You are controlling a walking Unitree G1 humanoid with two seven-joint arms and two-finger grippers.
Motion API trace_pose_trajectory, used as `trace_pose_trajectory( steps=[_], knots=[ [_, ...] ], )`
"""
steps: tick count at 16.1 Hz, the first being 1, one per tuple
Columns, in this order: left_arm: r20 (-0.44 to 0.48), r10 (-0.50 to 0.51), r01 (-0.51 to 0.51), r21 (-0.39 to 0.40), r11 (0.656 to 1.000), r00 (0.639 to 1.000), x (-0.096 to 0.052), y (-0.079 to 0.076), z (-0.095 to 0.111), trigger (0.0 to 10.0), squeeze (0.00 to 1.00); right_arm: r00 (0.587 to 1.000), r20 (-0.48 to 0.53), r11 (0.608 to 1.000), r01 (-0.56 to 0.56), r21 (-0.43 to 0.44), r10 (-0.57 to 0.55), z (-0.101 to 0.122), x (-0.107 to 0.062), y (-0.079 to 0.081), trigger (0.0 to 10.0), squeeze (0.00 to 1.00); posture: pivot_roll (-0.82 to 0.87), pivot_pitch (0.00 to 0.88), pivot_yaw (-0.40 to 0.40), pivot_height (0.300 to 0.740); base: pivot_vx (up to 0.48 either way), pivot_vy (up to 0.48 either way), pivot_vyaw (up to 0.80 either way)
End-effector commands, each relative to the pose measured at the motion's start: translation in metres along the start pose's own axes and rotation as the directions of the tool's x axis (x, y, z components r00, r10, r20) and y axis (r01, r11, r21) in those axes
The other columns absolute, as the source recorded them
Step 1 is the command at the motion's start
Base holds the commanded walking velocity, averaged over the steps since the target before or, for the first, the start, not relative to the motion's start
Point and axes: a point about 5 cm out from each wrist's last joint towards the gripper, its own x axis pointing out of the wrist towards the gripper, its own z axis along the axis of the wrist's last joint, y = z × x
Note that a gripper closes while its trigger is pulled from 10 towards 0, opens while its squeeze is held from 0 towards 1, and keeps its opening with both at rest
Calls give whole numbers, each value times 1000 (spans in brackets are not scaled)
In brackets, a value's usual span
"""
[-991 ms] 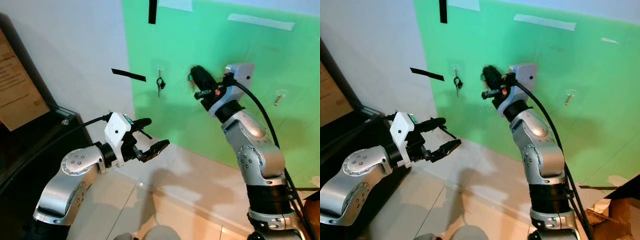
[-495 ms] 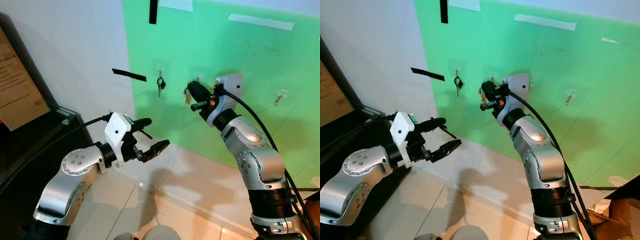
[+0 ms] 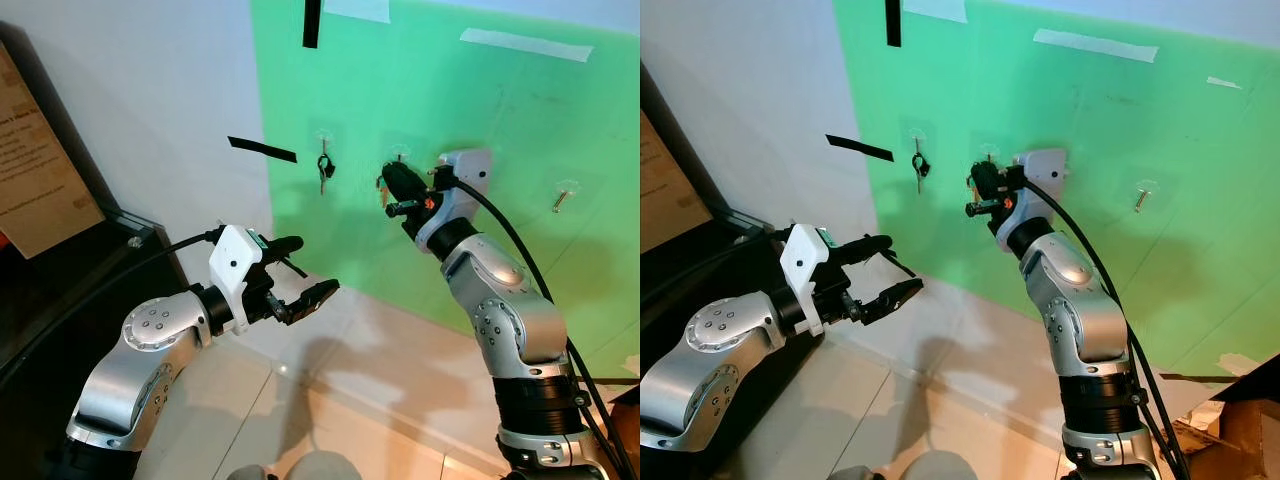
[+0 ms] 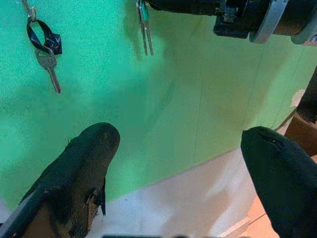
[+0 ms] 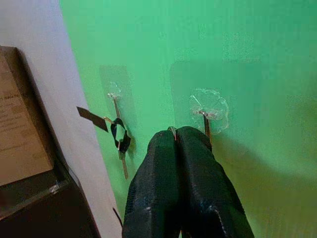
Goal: Hang keys on a hook
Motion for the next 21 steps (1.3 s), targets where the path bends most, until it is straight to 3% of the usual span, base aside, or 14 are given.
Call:
trace_pose_trajectory(
  steps=[1,7,10,12,21],
  knots=[
    [12,-7,7,22,1000,1000,1,-2,6,10000,0,996,48,997,74,8,-74,12,2,-12,10000,0,-29,0,6,740,0,0,0],
    [9,-6,5,21,1000,1000,0,-1,5,10000,0,994,72,996,75,41,-78,18,-1,-17,10000,0,-30,0,10,740,0,0,0],
    [9,-5,5,20,1000,1000,1,0,6,10000,0,995,96,998,19,52,-24,23,-3,-13,10000,0,-33,0,11,740,0,0,0],
    [9,-7,6,18,1000,1000,1,0,6,10000,0,997,69,999,-38,28,36,20,-5,-8,10000,0,-33,0,12,740,0,0,0],
    [7,-6,6,20,1000,1000,1,1,6,10000,0,995,0,995,-101,14,101,9,-6,0,10000,0,-30,0,13,740,0,0,0]
  ],
)
